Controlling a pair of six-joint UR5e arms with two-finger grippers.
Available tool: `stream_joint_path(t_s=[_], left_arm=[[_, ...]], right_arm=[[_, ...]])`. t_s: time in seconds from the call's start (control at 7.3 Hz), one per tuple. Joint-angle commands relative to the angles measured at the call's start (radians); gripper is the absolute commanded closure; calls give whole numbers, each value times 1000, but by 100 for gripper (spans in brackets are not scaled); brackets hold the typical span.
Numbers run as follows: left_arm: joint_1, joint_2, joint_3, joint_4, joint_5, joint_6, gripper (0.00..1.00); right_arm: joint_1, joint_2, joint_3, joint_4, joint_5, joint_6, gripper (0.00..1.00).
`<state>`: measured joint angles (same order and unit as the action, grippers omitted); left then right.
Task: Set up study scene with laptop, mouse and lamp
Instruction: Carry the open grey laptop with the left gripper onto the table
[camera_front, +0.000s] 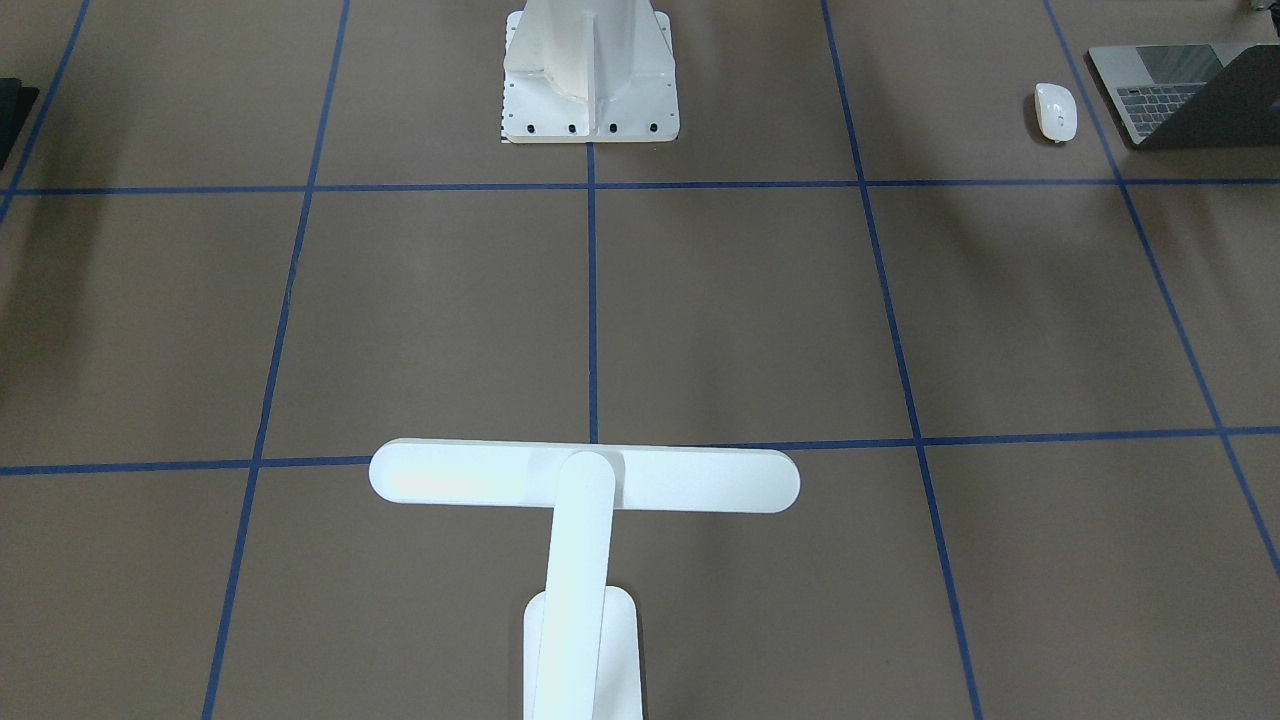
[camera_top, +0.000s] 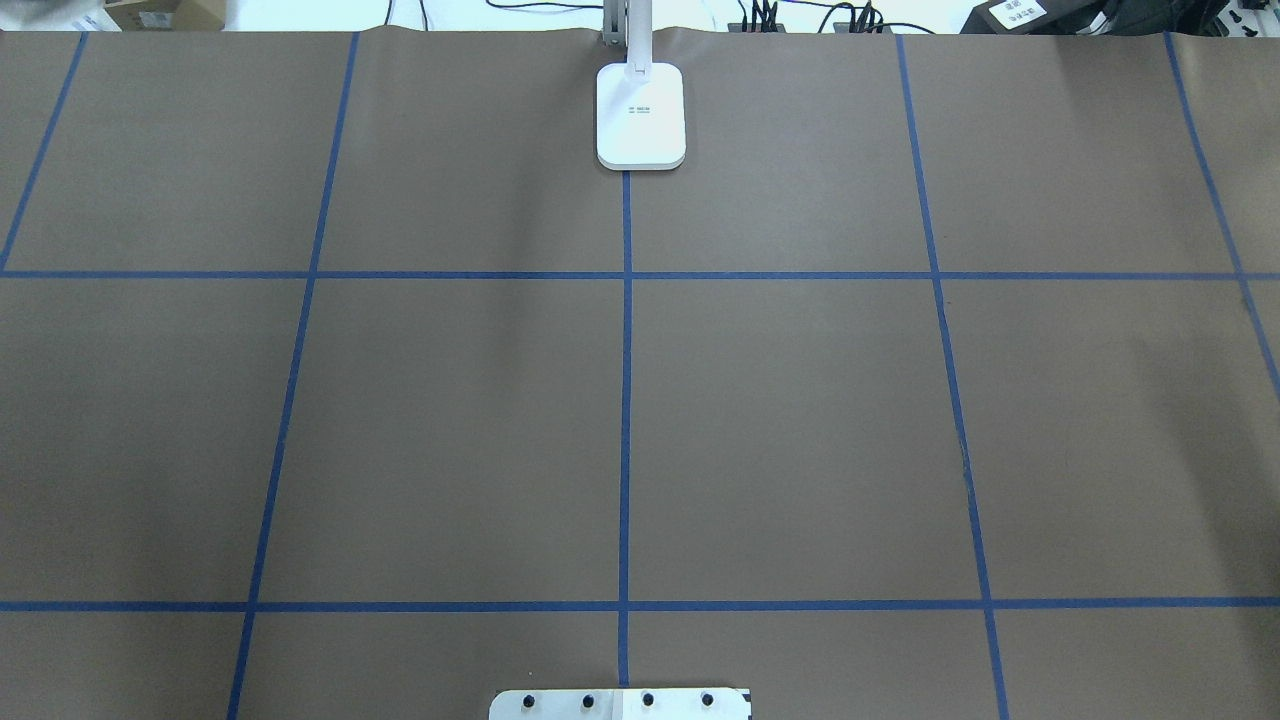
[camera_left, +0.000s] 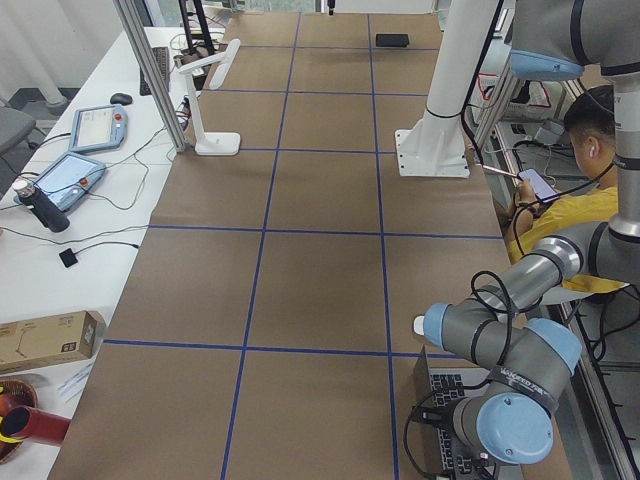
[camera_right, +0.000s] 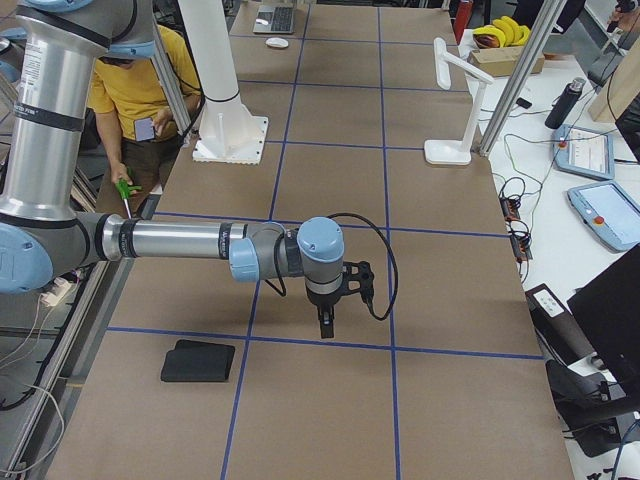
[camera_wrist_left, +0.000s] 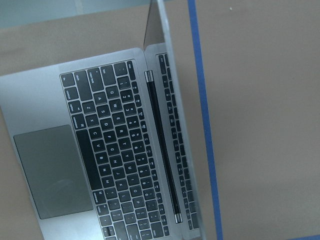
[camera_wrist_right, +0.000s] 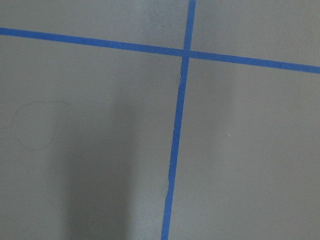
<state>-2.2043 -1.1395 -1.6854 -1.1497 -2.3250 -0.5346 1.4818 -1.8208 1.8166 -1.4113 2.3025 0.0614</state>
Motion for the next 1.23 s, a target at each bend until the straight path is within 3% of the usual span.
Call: stream_joint_path(t_s=[0.0,0.14,0.41,0.55,1.1], left_arm=[[0,-3,19,-2,-10,-11,58],[0,-3,19,-2,-22,-10,80],[0,-5,32,-19,-23,-10,88],[0,-15,30,-19,-23,-14,100],[5,-127,12,-7,-53,-51,100]], right_arm=[[0,0,0,2,0,0,0],[0,0,0,0,0,0,0],[0,0,-2,0,0,2,0],[0,1,-2,0,0,2,0],[0,2,-2,0,2,2,0]])
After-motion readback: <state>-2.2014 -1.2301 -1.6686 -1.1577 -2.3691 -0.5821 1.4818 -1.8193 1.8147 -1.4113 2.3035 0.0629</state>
